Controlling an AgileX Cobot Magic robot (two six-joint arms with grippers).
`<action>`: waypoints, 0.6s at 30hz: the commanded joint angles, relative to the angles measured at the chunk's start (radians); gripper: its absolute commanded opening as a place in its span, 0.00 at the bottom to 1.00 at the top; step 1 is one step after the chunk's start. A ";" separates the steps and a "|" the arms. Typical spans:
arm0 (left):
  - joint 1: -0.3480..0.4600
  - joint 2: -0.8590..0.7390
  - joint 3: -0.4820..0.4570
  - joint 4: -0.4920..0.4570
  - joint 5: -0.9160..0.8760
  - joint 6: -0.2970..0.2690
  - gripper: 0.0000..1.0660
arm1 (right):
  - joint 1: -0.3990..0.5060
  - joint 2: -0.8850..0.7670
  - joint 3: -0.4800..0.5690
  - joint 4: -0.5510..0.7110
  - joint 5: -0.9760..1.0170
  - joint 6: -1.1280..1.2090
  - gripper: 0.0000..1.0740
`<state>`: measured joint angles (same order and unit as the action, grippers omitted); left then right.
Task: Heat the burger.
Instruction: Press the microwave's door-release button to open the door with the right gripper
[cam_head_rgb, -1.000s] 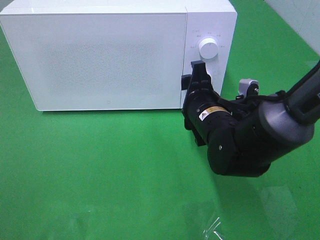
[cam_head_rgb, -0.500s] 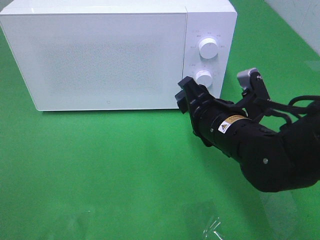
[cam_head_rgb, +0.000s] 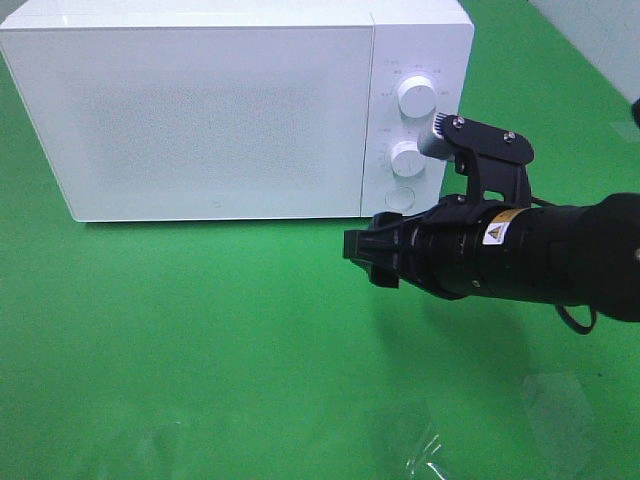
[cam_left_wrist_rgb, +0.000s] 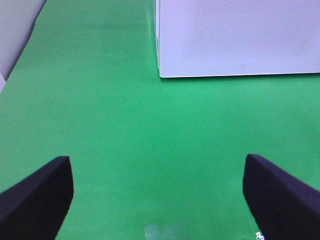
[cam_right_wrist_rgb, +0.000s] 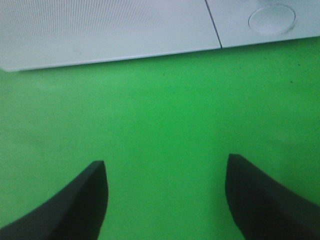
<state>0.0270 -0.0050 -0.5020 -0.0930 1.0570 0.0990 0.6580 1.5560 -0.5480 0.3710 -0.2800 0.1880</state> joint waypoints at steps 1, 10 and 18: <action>0.004 -0.022 0.002 -0.006 -0.014 0.001 0.79 | -0.032 -0.048 -0.002 -0.059 0.150 -0.063 0.61; 0.004 -0.022 0.002 -0.006 -0.014 0.001 0.79 | -0.072 -0.202 -0.084 -0.281 0.597 -0.081 0.69; 0.004 -0.022 0.002 -0.006 -0.014 0.001 0.79 | -0.072 -0.332 -0.155 -0.411 0.946 -0.059 0.72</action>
<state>0.0270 -0.0050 -0.5020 -0.0930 1.0570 0.0990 0.5920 1.2670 -0.6890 -0.0110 0.5590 0.1220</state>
